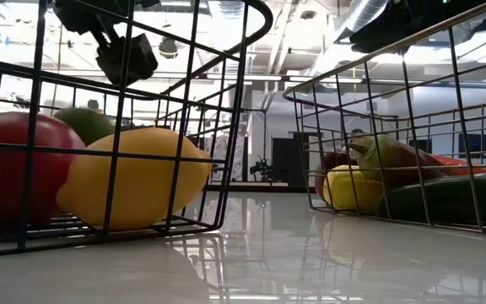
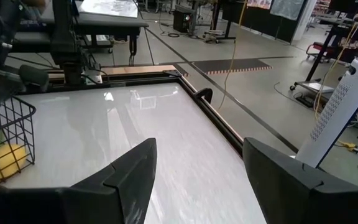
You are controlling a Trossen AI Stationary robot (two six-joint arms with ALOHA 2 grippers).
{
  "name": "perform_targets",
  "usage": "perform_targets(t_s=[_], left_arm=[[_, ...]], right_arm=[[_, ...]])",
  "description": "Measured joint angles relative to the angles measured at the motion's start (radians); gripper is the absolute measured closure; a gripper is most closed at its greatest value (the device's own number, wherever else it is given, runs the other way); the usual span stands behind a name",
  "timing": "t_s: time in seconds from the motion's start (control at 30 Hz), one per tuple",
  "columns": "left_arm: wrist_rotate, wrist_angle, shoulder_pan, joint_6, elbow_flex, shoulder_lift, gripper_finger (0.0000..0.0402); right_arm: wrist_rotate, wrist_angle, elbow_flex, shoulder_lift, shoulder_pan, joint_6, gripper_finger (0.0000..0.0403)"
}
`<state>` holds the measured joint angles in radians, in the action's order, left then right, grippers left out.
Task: Sort produce into baskets
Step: Put the orange into the black basket
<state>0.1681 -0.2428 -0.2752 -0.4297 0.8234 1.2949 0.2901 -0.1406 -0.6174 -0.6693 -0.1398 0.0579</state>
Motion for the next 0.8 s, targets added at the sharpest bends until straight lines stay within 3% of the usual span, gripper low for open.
perform_targets(t_s=[0.17, 0.33, 0.6, 0.7, 0.8], left_arm=[[-0.012, 0.0, 0.019, 0.028, 0.0, 0.0, 0.0105], [-0.106, -0.013, 0.04, 0.053, 0.0, -0.002, 0.0106], [-0.205, 0.07, 0.069, 0.348, 0.0, -0.002, 0.0106], [-0.19, 0.115, 0.137, 0.46, 0.0, -0.002, 0.0106], [-0.081, 0.157, 0.242, 0.537, 0.0, -0.002, 0.0106]], right_arm=[[0.0, 0.0, 0.0, 0.0, 0.0, -0.008, 0.0135], [0.0, -0.006, 0.0, -0.002, 0.0, -0.032, 0.0135], [0.024, -0.083, 0.0, -0.081, -0.111, -0.048, 0.0135], [-0.009, -0.084, 0.0, -0.131, -0.179, -0.039, 0.0135], [-0.058, -0.083, 0.0, -0.166, -0.275, -0.004, 0.0135]])
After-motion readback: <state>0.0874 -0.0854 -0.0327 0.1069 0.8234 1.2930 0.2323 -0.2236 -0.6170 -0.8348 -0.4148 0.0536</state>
